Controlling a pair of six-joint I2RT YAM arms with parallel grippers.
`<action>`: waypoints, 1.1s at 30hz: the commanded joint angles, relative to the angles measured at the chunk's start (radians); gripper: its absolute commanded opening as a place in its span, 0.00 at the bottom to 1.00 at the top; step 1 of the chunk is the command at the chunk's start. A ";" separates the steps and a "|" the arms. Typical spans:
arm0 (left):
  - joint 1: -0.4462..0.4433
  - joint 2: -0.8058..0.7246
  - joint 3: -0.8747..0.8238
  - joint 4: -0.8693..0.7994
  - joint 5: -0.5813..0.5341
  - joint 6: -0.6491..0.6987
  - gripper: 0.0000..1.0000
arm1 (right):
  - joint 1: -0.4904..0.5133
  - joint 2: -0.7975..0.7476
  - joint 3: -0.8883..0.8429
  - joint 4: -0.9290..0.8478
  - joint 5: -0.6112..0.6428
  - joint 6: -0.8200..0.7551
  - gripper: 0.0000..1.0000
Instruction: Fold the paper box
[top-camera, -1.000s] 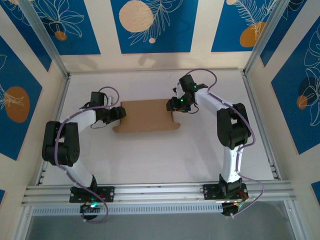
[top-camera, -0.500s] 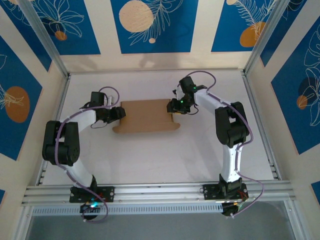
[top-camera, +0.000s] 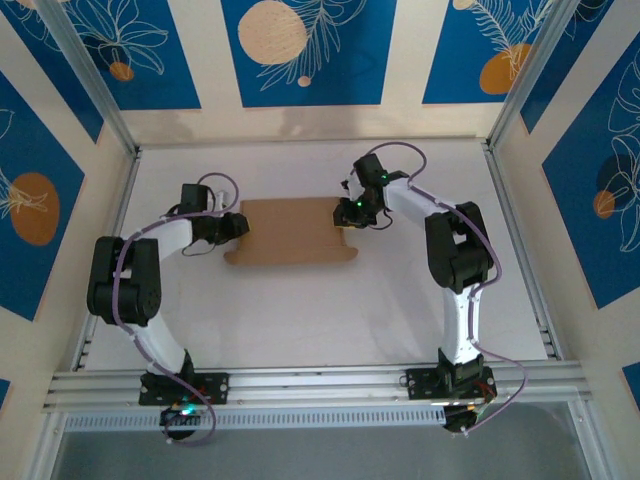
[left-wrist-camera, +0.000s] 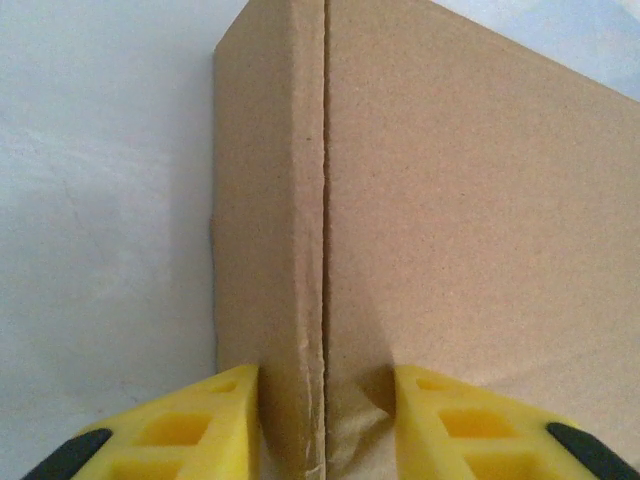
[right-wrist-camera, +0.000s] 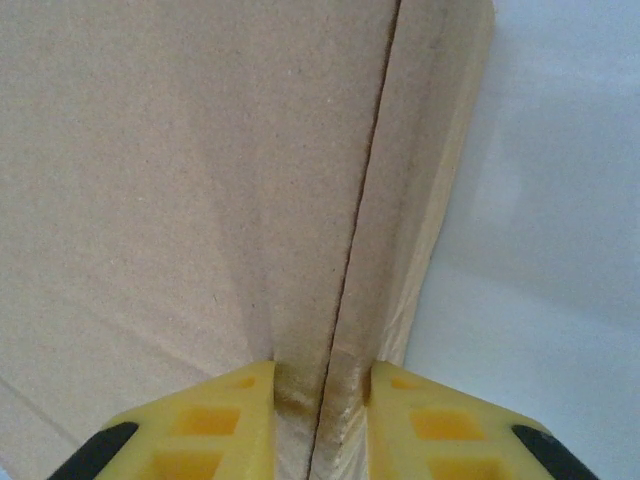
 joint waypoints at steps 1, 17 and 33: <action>0.002 0.066 -0.031 -0.058 -0.038 0.005 0.30 | 0.027 0.096 -0.026 -0.067 0.088 -0.004 0.25; -0.024 0.088 -0.041 -0.090 -0.067 0.038 0.25 | 0.042 0.137 -0.036 -0.061 0.053 0.003 0.24; 0.042 0.107 0.039 -0.187 0.065 0.103 0.20 | -0.121 -0.060 -0.205 0.263 -0.342 0.144 0.63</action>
